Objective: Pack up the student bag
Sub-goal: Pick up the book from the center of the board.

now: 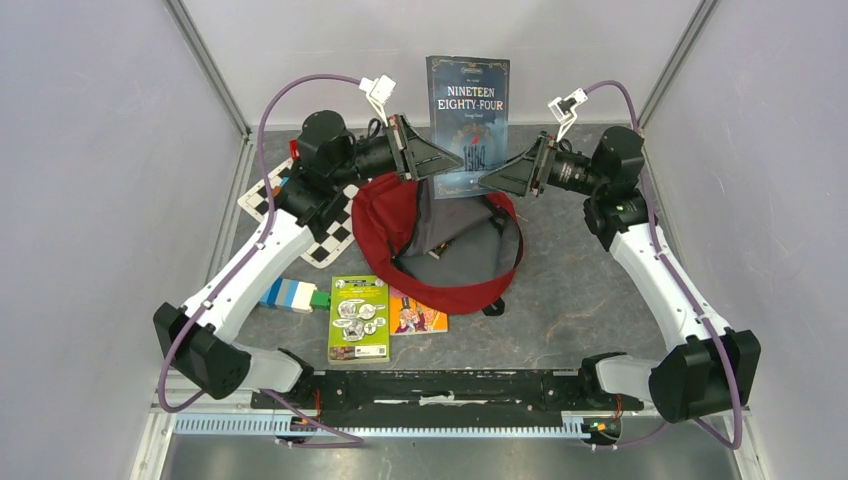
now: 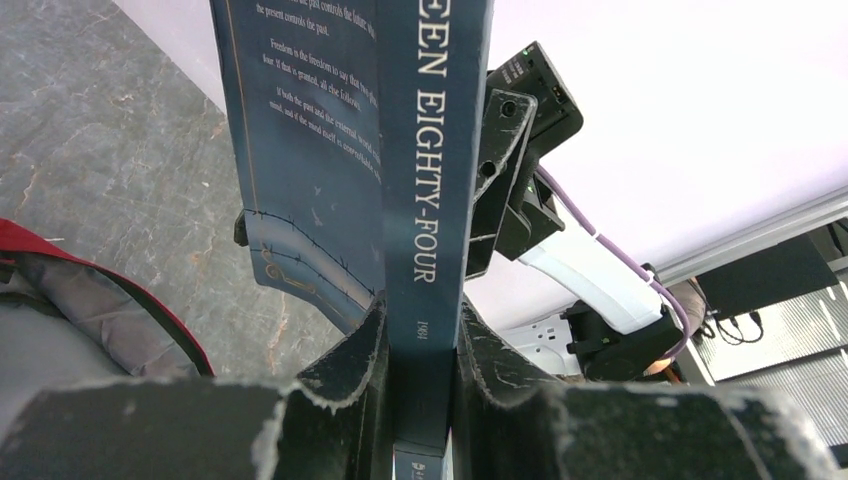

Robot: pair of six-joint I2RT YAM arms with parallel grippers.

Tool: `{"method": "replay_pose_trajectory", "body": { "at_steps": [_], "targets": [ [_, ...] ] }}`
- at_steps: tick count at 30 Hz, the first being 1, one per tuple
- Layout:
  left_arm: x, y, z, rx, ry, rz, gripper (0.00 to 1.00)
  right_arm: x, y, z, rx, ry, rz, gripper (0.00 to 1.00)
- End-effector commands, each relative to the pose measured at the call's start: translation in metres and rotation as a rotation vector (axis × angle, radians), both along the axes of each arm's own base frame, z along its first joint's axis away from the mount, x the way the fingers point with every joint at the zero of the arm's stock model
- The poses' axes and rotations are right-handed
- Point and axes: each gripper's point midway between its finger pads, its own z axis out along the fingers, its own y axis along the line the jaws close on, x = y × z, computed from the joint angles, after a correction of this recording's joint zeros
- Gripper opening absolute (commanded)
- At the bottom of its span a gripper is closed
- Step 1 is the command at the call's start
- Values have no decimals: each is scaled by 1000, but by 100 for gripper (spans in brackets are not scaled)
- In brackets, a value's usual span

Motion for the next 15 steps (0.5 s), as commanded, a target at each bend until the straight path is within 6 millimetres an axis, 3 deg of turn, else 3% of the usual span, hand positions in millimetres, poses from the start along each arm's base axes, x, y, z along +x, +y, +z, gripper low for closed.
{"method": "replay_pose_trajectory", "body": {
  "at_steps": [1,6,15],
  "targets": [
    [-75,27,134,-253,-408,-93,2,11,-2,-22,-16,55,-33,98],
    [-80,30,147,-292,-427,-103,2,10,1,-24,41,101,-23,98],
    [-76,21,141,-326,-387,-144,2,-9,5,46,246,-59,89,98]
  ]
}}
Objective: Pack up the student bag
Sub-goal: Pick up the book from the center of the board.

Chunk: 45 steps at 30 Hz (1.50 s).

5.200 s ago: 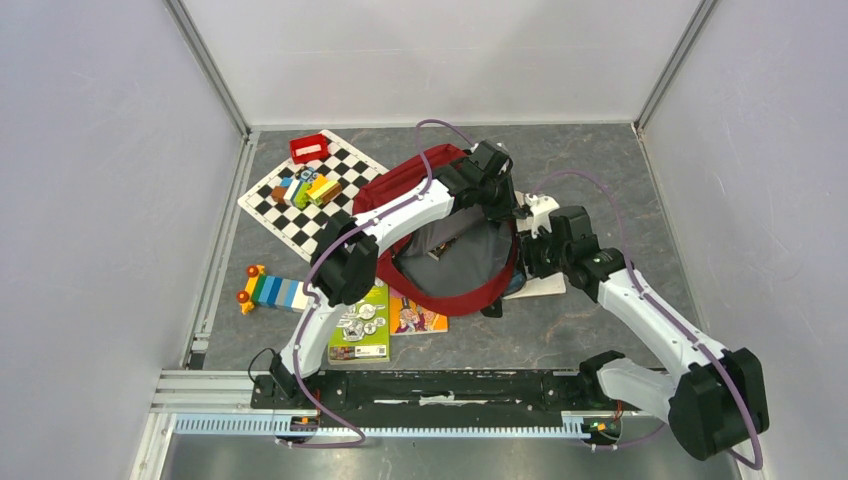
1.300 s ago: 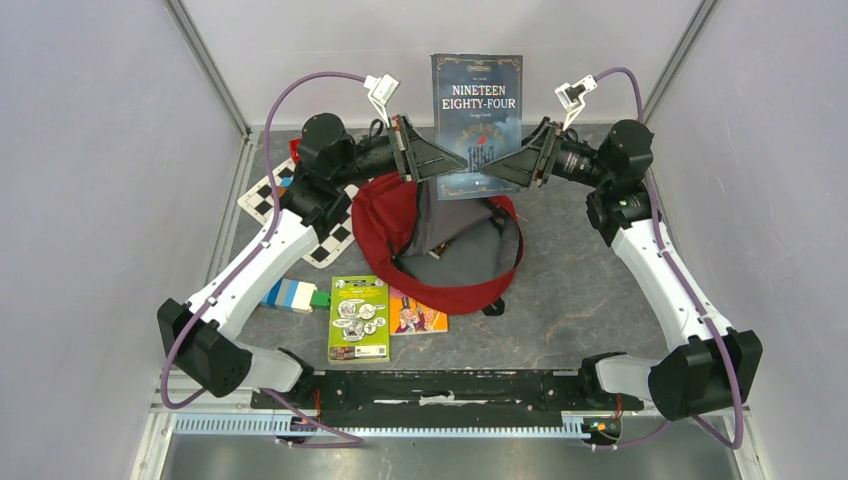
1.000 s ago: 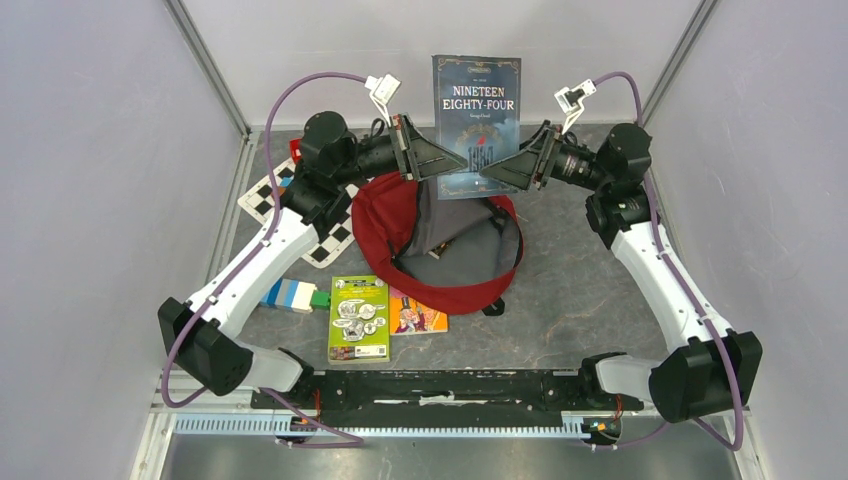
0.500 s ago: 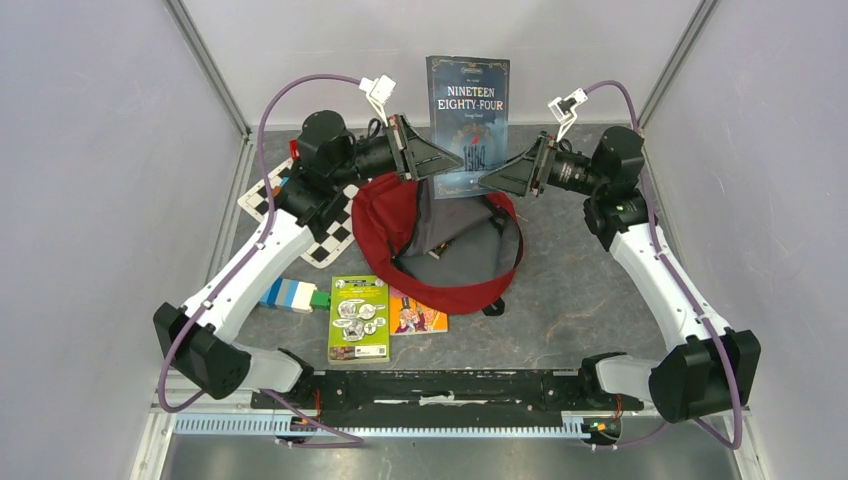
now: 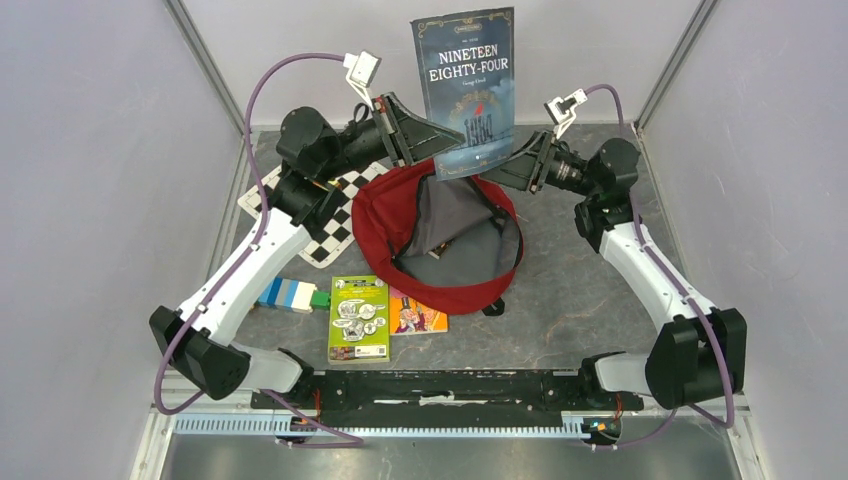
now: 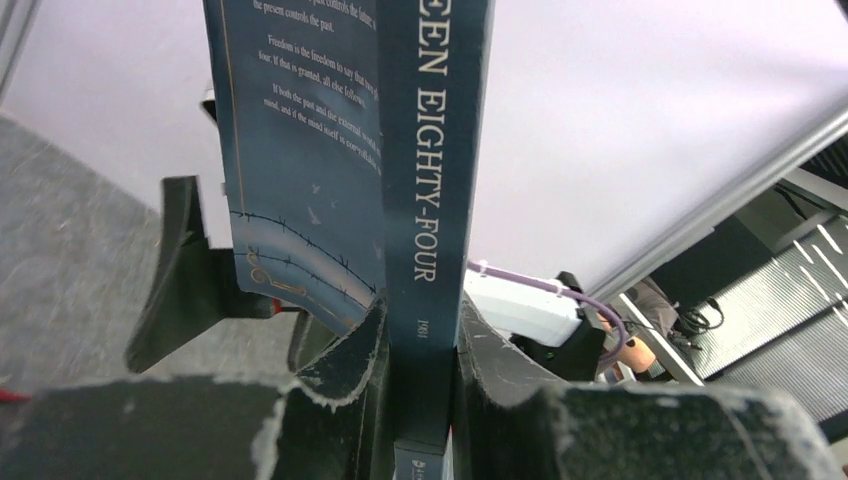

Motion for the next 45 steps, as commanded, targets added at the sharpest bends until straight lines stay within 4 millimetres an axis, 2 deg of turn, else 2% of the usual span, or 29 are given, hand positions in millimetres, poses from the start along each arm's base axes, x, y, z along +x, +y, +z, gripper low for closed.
{"method": "replay_pose_trajectory", "body": {
  "at_steps": [1,7,12,16,20,26,32,45],
  "targets": [
    [-63,17,78,-174,-243,-116,2,-13,-1,50,138,-138,34,98],
    [-48,18,67,-182,-194,-43,2,-36,-5,91,224,-278,81,98],
    [-18,22,61,-217,-125,110,2,-49,-7,100,232,-330,93,98],
    [-12,15,59,-230,-107,86,2,-54,-9,106,246,-352,86,98],
    [-3,11,47,-218,-63,90,2,-62,-11,122,276,-412,95,98],
    [7,10,25,-164,-59,141,2,-60,-15,136,314,-413,51,98],
    [15,15,11,-138,-46,211,2,-54,-14,130,273,-395,23,98],
    [21,23,-18,-60,-51,293,2,-40,-20,121,278,-317,-42,98]
  ]
}}
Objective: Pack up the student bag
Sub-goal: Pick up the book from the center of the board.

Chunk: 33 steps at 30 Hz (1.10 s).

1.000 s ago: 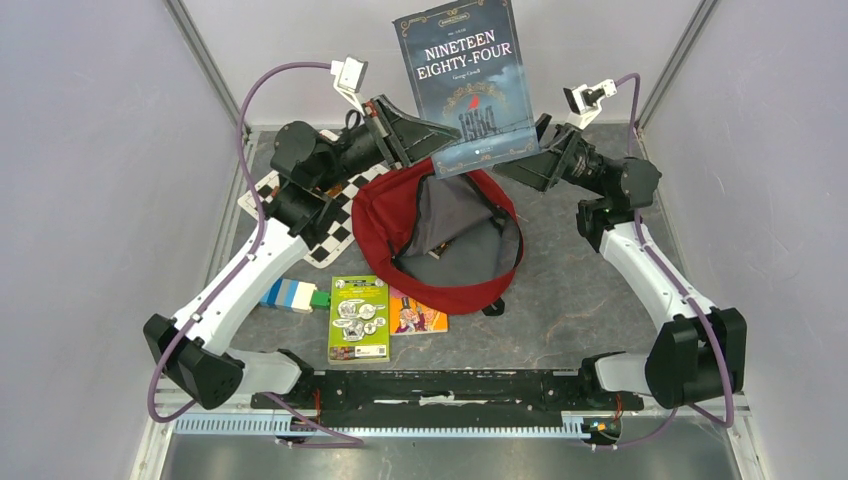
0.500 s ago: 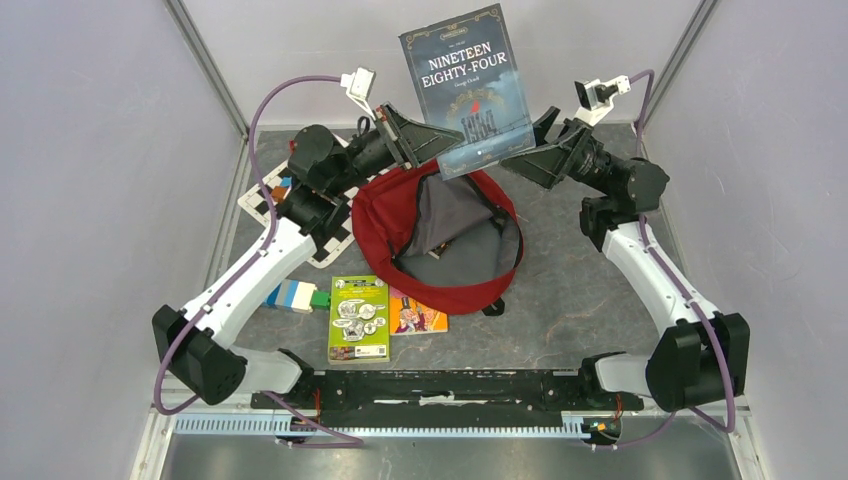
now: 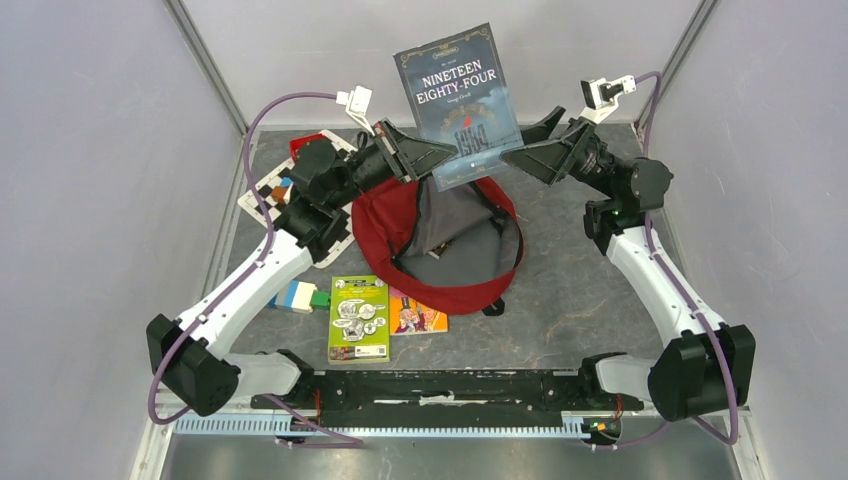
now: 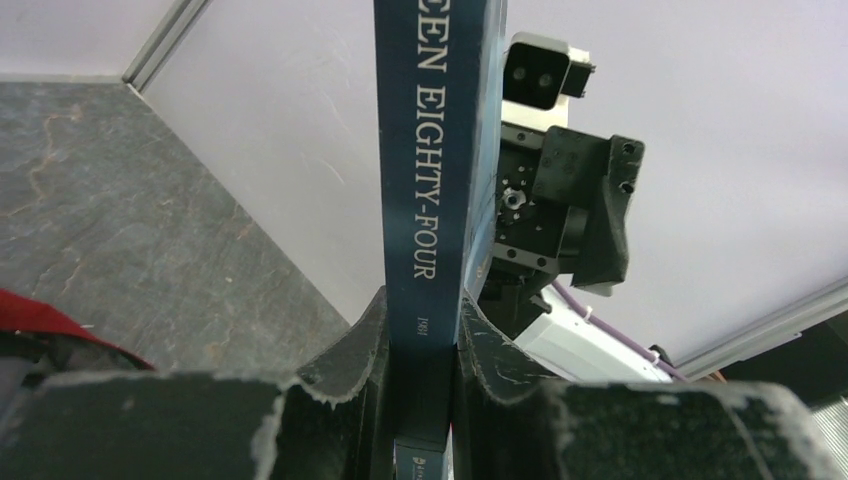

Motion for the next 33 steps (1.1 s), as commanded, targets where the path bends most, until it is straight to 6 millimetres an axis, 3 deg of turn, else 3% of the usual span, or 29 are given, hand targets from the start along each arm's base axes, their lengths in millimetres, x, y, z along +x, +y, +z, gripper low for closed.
{"method": "replay_pose_trajectory", "body": {
  "at_steps": [1,5,9,12,15,17,18,19,20,22,24,27,29,33],
  "targets": [
    [-7,13,25,0,-144,60,2,-6,-6,18,20,-55,-36,98],
    [-11,3,24,0,-149,-4,2,4,-3,8,-20,-21,-54,97],
    [-17,-13,16,22,-146,-122,2,27,-1,-13,-131,19,-123,83],
    [-22,-20,7,48,-136,-195,2,33,-1,-19,-159,26,-139,60],
    [-20,-22,-6,98,-118,-197,2,39,-2,-27,-181,41,-159,19],
    [-16,-22,-14,145,-109,-183,2,46,-4,-37,-211,64,-197,0],
    [-13,-21,-19,176,-103,-169,8,49,-7,-41,-227,74,-225,0],
    [-9,-20,-24,205,-96,-145,25,55,-10,-47,-252,91,-268,0],
    [-4,-18,-31,246,-85,-116,50,60,-16,-53,-275,114,-315,0],
    [12,-9,-51,341,-44,-24,83,75,-33,-74,-340,206,-444,0],
    [28,3,-80,451,15,77,99,83,-51,-107,-411,354,-558,0],
    [49,28,-136,610,194,202,100,75,-66,-156,-434,549,-641,0],
    [58,43,-176,670,358,242,100,64,-70,-176,-389,652,-654,0],
    [58,47,-226,718,496,210,100,45,-72,-215,-367,799,-647,0]
  ]
}}
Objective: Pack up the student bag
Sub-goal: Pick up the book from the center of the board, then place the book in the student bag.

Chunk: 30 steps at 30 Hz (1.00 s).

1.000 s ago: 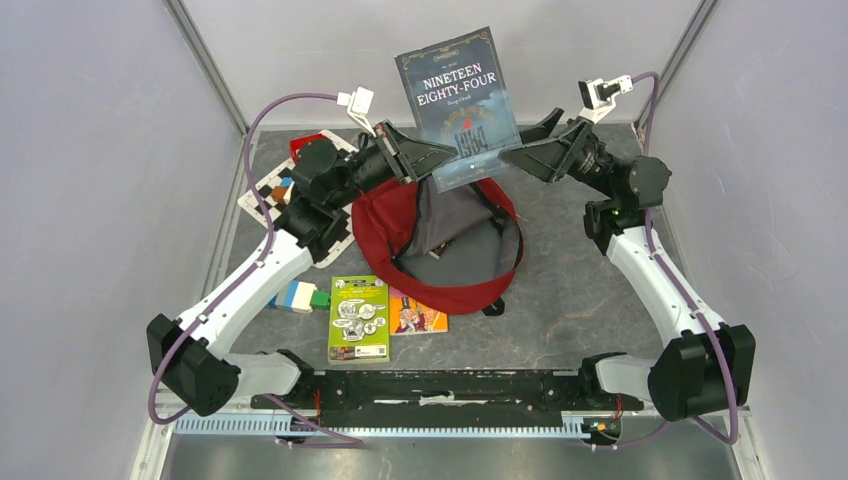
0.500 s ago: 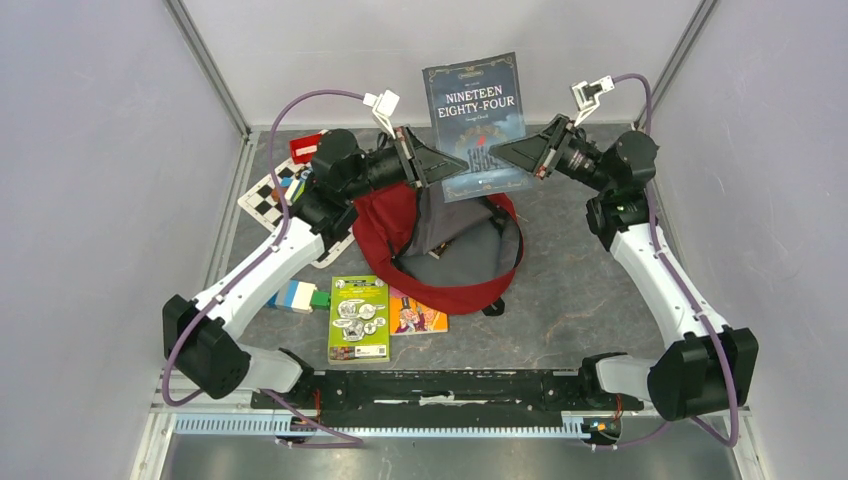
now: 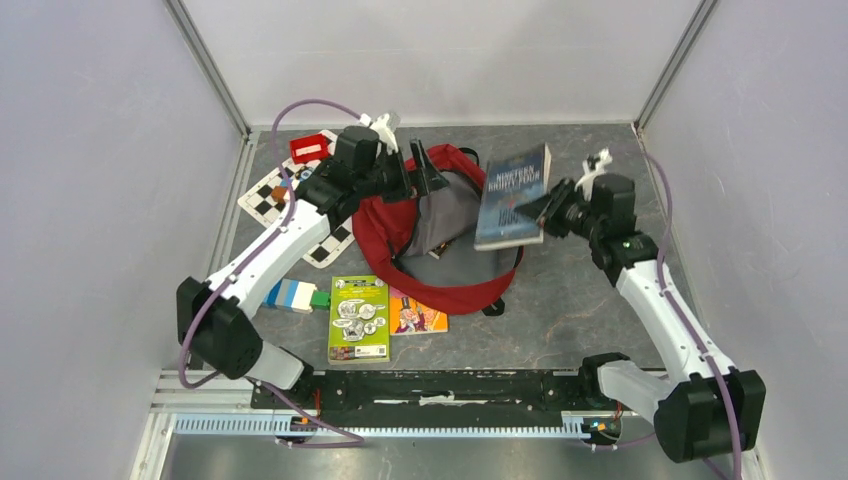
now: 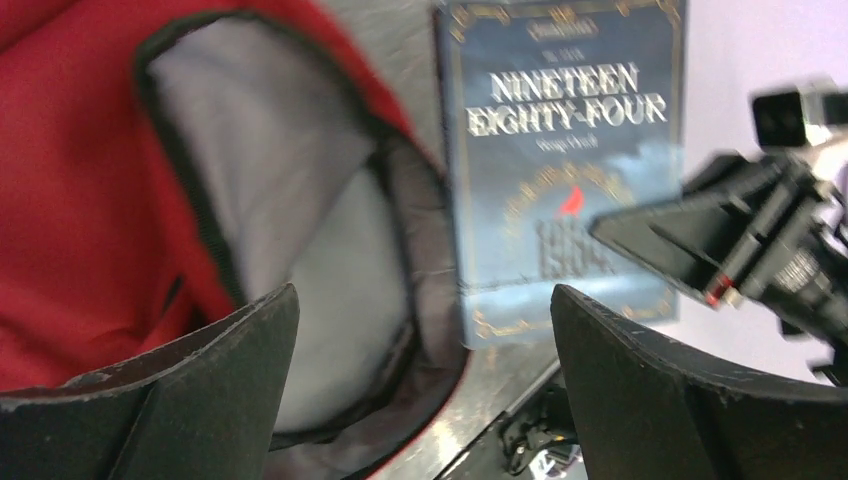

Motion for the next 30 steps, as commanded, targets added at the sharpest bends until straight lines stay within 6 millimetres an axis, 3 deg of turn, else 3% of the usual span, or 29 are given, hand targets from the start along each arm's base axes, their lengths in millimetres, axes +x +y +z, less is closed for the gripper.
{"method": "replay_pose_trajectory", "body": {
  "at_steps": [1,10,14,18,21,23,26,30],
  "targets": [
    [1,21,-73,145,180,63,100,-14,-7,-9,52,63,-83,0],
    [27,20,-126,270,255,97,100,-41,1,-46,103,238,-62,0],
    [37,9,-134,266,289,80,99,-50,5,-54,132,278,-57,0],
    [49,-5,-121,223,256,43,67,-57,11,-53,155,299,-45,0],
    [54,-6,-113,224,224,45,25,-60,13,-54,169,315,-48,0],
    [54,-11,-104,192,194,17,5,-60,15,-61,181,325,-49,0],
    [53,-22,-78,110,132,-21,2,-58,21,-67,210,334,-55,0],
    [52,-28,-38,7,31,-34,2,-52,29,-61,242,322,-52,0]
  ]
}}
